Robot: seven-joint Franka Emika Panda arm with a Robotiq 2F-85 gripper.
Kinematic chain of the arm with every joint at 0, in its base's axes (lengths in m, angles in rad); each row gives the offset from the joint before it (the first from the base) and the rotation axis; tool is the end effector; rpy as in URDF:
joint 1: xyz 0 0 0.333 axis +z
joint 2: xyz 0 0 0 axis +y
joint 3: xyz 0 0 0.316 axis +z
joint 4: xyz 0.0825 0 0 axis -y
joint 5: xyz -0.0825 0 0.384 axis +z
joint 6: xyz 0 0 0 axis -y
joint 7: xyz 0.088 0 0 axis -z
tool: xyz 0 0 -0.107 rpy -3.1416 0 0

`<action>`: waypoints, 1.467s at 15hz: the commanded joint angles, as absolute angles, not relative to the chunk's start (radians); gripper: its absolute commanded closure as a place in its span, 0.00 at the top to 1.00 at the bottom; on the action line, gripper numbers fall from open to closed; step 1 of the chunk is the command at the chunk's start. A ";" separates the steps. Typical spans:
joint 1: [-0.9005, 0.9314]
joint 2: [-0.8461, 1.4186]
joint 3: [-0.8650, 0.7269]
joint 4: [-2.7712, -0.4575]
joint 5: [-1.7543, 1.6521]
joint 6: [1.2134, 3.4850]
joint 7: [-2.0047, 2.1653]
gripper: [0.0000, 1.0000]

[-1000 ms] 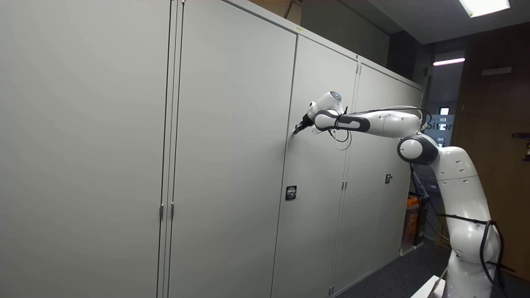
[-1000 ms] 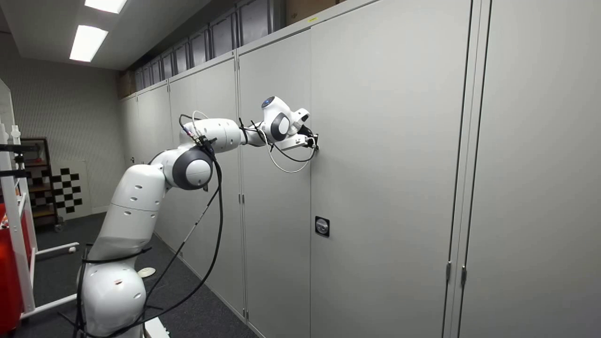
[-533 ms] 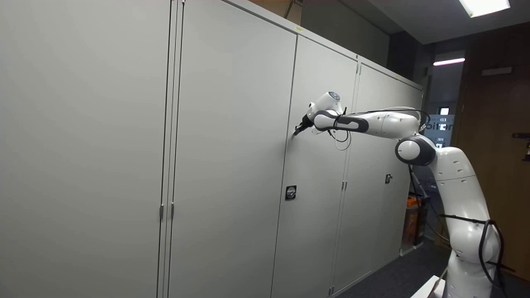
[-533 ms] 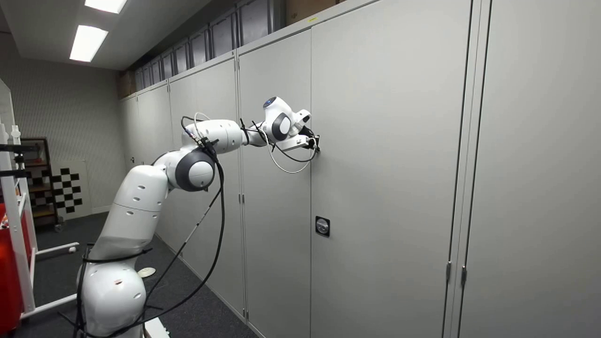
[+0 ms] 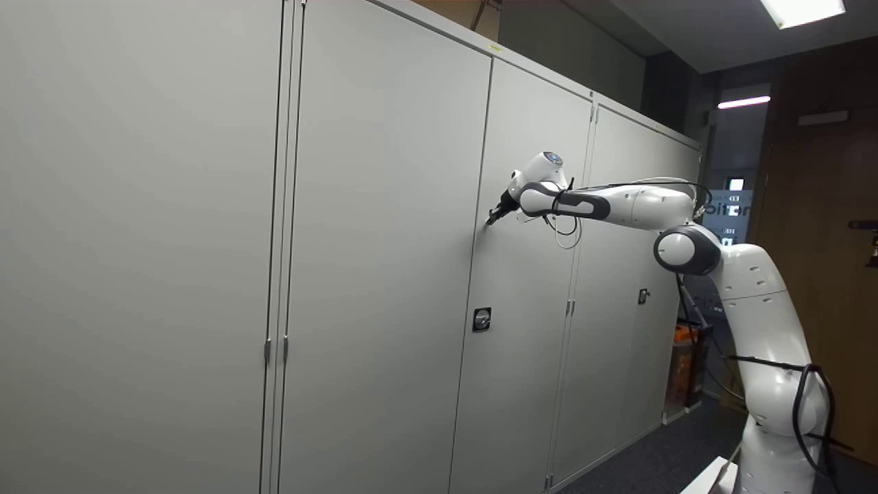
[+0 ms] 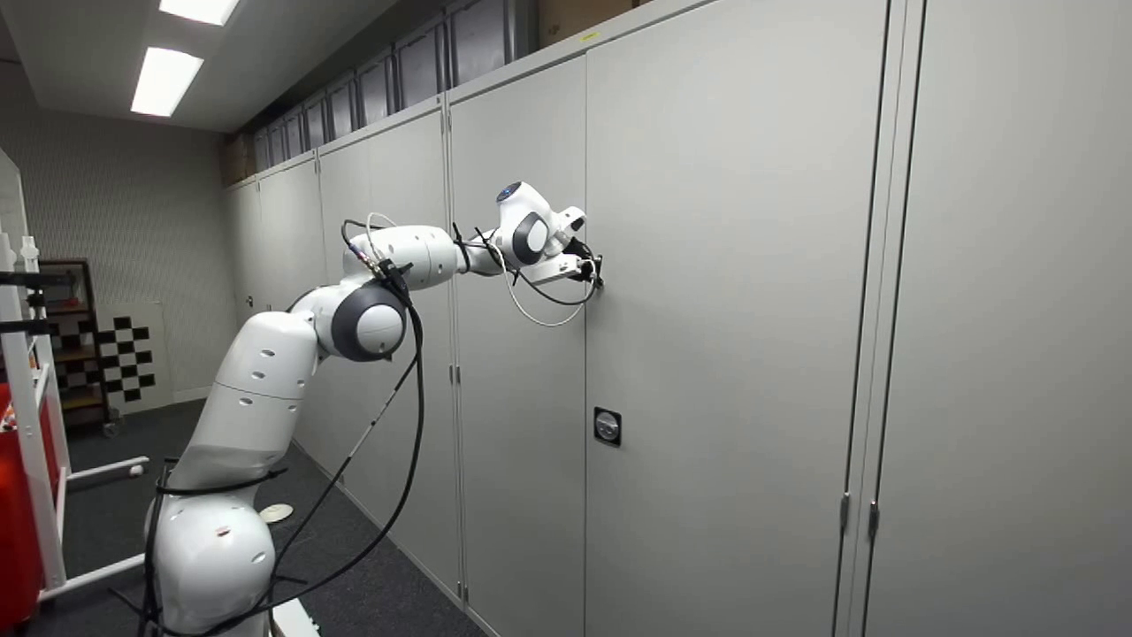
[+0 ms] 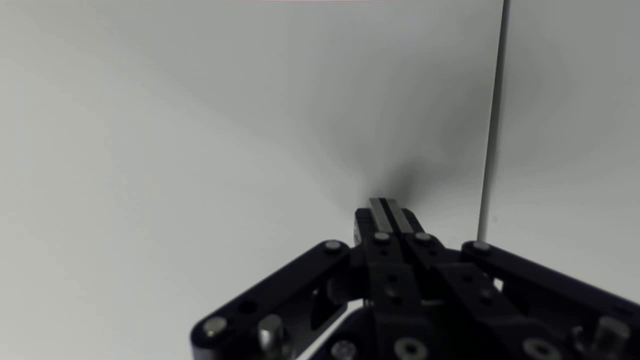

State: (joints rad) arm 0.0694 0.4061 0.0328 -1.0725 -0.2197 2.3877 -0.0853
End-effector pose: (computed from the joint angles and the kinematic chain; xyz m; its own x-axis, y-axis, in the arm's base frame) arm 0.7109 0.0641 0.7122 0.5893 0.2917 0.7534 0.1279 -0.9545 0.2695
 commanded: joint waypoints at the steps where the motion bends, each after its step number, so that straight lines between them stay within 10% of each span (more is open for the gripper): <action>1: 0.065 0.401 0.028 -1.065 -0.229 2.402 -0.101 0.00; 22: 0.066 -0.010 0.045 -1.599 -0.193 2.423 -0.075 0.00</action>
